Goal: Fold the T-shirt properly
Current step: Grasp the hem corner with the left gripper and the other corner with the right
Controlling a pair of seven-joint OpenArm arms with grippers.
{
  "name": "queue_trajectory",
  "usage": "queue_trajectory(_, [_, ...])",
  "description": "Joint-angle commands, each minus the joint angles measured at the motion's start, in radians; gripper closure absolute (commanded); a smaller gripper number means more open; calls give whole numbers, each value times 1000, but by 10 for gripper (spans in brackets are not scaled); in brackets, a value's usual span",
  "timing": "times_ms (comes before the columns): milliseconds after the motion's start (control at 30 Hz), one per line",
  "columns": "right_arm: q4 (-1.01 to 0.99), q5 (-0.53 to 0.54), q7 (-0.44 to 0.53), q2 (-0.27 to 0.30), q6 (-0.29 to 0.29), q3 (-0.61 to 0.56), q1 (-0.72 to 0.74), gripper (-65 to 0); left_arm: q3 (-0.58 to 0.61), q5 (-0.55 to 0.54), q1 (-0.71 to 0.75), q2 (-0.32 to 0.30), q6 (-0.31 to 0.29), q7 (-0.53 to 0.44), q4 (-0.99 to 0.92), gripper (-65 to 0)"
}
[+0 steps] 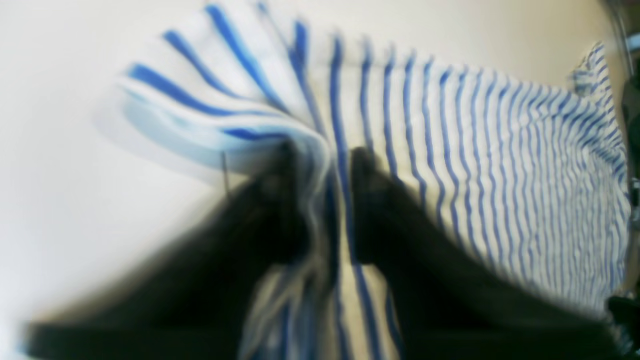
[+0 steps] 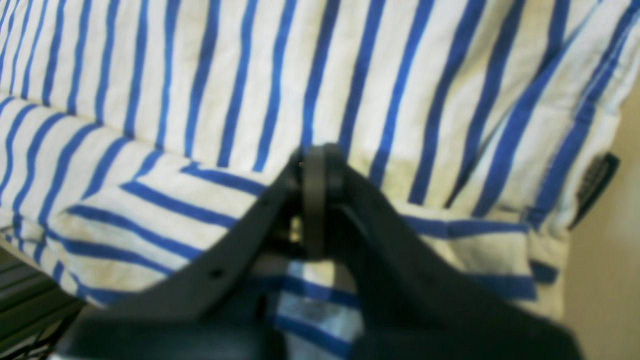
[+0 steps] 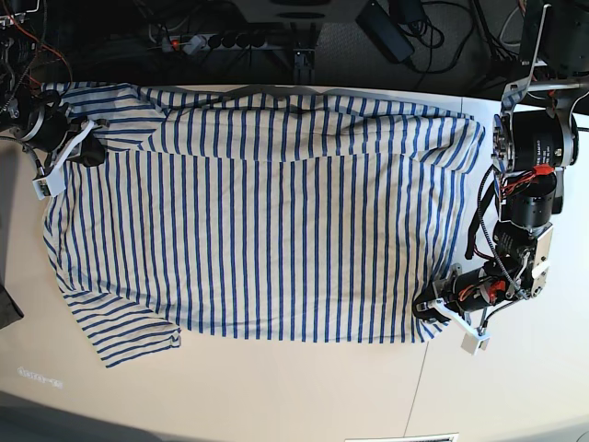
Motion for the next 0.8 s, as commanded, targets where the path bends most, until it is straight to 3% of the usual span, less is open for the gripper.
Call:
queue_trajectory(0, [20,17,-10,19,53,11,1,0,2,16,-19,-6,7,21,5,0])
queue_trajectory(100, [69,43,-10,19,53,35,2,0,2,15,-19,-6,-33,23,5,0])
queue_trajectory(300, [225,56,-22,20,53,167,2,0,2,15,-19,-6,-38,31,5,0])
queue_trajectory(433, [228,51,-5,29,50,267,44,0,2,14,-19,-6,-38,76,5,0])
queue_trajectory(567, [100,28,20,79,49,272,198,0,2,20,-19,-5,-65,97,5,0])
queue_trajectory(767, [-302,11,31,133,49,235,552,0,2,41,-19,-6,-64,108,5,0])
